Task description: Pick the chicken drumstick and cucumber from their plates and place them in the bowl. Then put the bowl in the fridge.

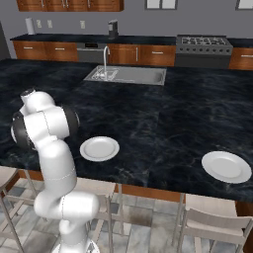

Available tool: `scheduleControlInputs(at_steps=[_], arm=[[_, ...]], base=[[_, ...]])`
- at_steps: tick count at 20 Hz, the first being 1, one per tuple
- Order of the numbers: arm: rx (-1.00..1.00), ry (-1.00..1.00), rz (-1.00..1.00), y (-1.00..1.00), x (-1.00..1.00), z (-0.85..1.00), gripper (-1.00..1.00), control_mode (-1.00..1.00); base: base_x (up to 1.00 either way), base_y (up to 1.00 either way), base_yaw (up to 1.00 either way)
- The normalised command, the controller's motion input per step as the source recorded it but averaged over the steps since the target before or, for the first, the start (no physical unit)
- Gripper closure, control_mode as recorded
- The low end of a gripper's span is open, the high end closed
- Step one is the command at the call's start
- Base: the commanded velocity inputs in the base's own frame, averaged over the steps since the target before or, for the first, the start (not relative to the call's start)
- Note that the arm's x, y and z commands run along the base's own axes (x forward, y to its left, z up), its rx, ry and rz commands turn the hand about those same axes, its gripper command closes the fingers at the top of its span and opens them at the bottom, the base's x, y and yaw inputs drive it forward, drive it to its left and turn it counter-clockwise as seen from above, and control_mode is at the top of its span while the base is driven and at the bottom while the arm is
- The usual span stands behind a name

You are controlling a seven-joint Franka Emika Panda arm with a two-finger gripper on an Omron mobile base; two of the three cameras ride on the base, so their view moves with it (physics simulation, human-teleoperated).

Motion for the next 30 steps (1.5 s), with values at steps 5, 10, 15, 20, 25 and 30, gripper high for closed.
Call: scheduleControlInputs(at_steps=[5,10,15,20,25,30], arm=[[0.01,0.12,-0.03,0.00,-0.05,0.12,-1.00,-1.00],[0.00,0.15,-0.01,-0.05,-0.03,0.20,-1.00,-1.00],[0.02,0.24,0.01,-0.21,-0.12,0.32,-1.00,-1.00],[0.01,0.07,0.00,-0.12,-0.37,0.09,-1.00,-1.00],[0.02,0.01,0.00,-0.16,-0.36,0.00,-1.00,-1.00],[0.00,0.00,0.00,-0.26,-0.26,0.00,-1.00,-1.00]], base=[[0.00,0.00,0.00],[0.00,0.00,0.00],[0.00,0.00,0.00],[0.00,0.00,0.00],[0.00,0.00,0.00],[0.00,0.00,0.00]])
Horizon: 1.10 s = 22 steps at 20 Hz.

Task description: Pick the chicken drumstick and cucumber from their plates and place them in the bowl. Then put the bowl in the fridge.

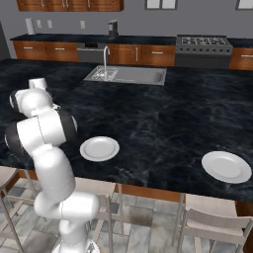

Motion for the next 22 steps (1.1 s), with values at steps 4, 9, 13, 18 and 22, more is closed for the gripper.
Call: scheduleControlInputs(at_steps=[4,9,13,18,22], arm=[[0.00,0.00,0.00,-0.37,-0.21,0.00,-1.00,-1.00],[0.03,-0.01,0.00,-0.41,-0.21,0.00,-1.00,-1.00],[0.11,-0.01,0.06,-0.41,-0.15,0.00,-1.00,-1.00],[0.12,-0.03,0.04,-0.12,-0.02,-0.06,-1.00,-1.00],[0.09,-0.13,0.06,0.00,0.00,-0.22,-1.00,-1.00]], base=[[0.00,0.00,0.00],[0.00,0.00,0.00],[0.00,0.00,0.00],[0.00,0.00,0.00],[0.00,0.00,0.00]])
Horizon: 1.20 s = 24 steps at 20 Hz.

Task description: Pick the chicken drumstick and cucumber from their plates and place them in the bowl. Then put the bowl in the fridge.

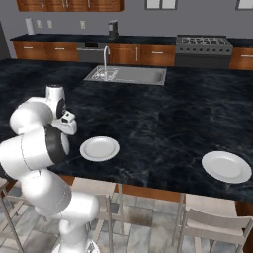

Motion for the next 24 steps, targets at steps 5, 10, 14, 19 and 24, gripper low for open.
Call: scheduleControlInputs(at_steps=[5,10,14,19,24], arm=[[0.02,-0.12,0.06,0.00,0.03,-0.27,-1.00,-1.00],[0.03,-0.10,0.01,0.00,0.18,-0.15,-1.00,-1.00],[0.05,-0.06,0.00,0.00,0.19,-0.10,-1.00,-1.00],[0.09,-0.03,0.00,0.01,0.18,-0.03,-1.00,-1.00],[0.07,0.00,0.00,0.02,0.16,0.00,-1.00,-1.00]], base=[[0.00,0.00,0.00],[0.00,0.00,0.00],[0.00,0.00,0.00],[0.00,0.00,0.00],[0.00,0.00,0.00]])
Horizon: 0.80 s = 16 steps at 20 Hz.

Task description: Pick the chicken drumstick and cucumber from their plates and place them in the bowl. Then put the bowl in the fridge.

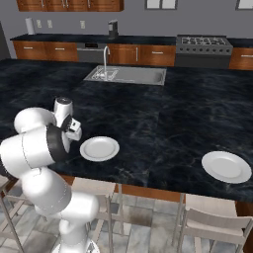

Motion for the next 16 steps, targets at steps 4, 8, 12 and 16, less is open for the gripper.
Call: scheduleControlInputs(at_steps=[4,8,12,16], arm=[[0.04,0.00,0.00,0.06,0.12,-0.01,-1.00,-1.00],[0.01,0.00,-0.01,0.12,0.11,-0.04,-1.00,-1.00],[0.01,0.00,-0.03,0.16,0.10,-0.08,-1.00,-1.00],[0.00,0.01,-0.04,0.16,0.08,-0.11,-1.00,-1.00]], base=[[0.00,0.00,0.00],[0.00,0.00,0.00],[0.00,0.00,0.00],[0.00,0.00,0.00]])
